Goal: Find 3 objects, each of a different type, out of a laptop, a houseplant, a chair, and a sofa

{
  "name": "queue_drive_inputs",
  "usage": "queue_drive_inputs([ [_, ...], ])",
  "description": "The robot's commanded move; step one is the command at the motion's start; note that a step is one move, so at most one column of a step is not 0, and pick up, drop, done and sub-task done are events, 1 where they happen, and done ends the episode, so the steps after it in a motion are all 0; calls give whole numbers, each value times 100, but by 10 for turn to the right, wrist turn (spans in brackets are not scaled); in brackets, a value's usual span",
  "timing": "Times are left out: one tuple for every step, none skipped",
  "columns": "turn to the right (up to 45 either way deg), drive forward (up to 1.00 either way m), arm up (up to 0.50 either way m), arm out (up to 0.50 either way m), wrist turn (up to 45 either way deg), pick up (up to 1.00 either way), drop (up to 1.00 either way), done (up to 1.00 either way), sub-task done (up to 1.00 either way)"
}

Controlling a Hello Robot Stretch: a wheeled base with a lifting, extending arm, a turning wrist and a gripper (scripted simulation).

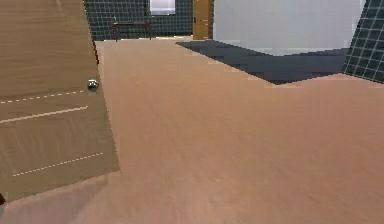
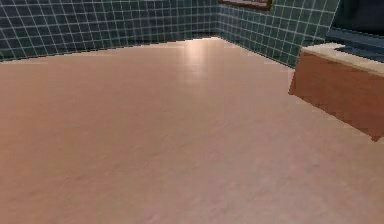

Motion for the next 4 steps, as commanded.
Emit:
queue_drive_inputs([
  [0,100,0,0,0,0,0,0,0],
  [-60,0,0,0,0,0,0,0,0],
  [0,50,0,0,0,0,0,0,0],
  [-180,0,0,0,0,0,0,0,0],
])
